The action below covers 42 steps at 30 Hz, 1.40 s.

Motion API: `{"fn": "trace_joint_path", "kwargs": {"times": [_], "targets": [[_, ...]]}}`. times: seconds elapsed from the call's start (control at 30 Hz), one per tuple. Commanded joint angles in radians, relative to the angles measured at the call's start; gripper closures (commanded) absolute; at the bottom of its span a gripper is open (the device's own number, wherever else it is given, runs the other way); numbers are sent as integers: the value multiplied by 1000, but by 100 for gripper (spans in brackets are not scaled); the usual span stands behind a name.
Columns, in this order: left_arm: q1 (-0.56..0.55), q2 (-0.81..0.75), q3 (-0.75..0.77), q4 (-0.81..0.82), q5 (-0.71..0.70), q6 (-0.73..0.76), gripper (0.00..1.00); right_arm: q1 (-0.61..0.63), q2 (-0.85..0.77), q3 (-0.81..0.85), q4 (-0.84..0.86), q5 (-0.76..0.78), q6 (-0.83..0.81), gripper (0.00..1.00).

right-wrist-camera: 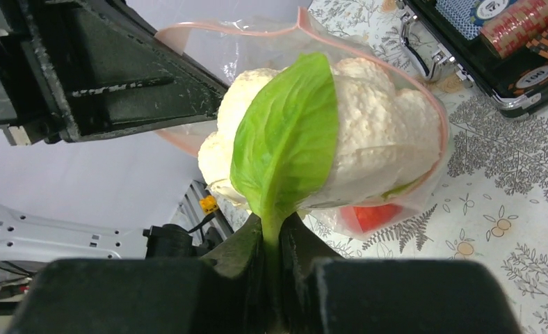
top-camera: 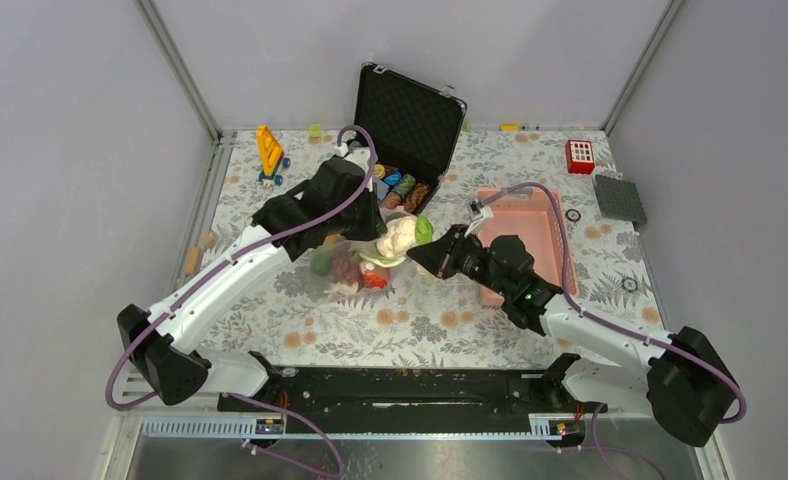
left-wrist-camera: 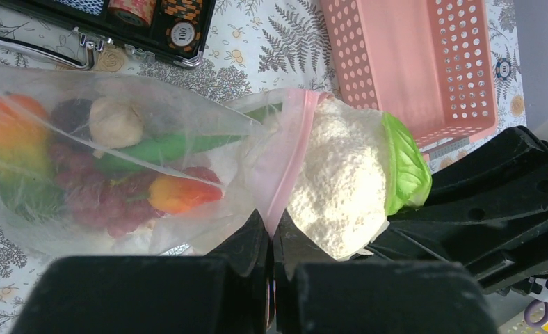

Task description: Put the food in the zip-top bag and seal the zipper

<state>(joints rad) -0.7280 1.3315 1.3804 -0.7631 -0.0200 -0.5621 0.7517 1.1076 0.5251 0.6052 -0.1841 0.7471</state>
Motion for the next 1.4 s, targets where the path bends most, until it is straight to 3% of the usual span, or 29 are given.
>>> {"fn": "trace_joint_path", "kwargs": {"times": [0.0,0.33,0.53,0.67,0.93,1.37], "targets": [[-14,-1,21,-24,24,-13,94,-7,-22,60,70,92,76,100],[-90,26,85,-166,-208,-49,64,75,26,167,-33,277,26,100],[-88,-39,32,-184,-375,-102,52,77,26,173,-49,262,16,100],[-88,-56,23,-173,-418,-107,51,77,35,180,-63,262,10,100],[-53,-55,-12,-67,-383,-70,51,77,57,203,-80,221,5,100],[2,-25,-89,228,-125,140,49,76,35,188,-147,284,-32,100]]}}
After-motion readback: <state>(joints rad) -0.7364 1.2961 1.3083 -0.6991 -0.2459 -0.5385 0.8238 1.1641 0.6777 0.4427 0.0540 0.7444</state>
